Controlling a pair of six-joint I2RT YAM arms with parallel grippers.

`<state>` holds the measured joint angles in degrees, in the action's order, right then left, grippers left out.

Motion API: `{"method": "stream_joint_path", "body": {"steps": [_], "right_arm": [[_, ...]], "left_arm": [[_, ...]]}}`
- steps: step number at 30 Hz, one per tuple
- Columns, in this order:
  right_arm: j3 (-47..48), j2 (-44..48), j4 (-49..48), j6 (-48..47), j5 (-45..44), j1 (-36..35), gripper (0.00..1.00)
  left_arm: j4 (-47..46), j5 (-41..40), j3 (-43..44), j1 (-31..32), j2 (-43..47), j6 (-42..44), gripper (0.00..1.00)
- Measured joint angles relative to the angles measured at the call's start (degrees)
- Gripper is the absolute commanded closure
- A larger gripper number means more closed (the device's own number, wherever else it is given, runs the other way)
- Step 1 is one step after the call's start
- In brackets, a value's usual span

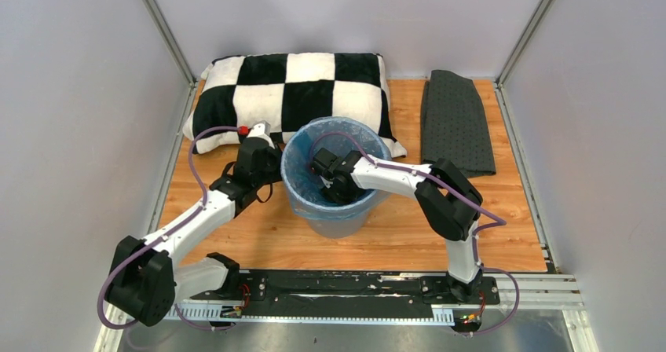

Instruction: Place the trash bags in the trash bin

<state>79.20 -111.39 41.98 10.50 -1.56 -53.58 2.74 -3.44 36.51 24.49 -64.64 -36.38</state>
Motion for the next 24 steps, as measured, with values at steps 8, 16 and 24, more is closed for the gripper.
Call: {"method": "stream_joint_path", "body": {"steps": [8,16,24], "right_arm": [[0.0,0.0,0.17,0.42,-0.63,-0.02,0.32],[0.52,0.0,1.77,1.31,-2.14,-0.02,0.32],[0.66,0.0,2.43,1.7,-2.97,-0.02,0.32]], "left_arm": [[0.31,-0.79,-1.51,0.09,2.01,0.9,0.81],[1.49,-2.21,-1.6,0.09,3.65,1.9,0.76],[8.57,-6.78,-1.31,0.09,8.09,3.85,0.69]]}}
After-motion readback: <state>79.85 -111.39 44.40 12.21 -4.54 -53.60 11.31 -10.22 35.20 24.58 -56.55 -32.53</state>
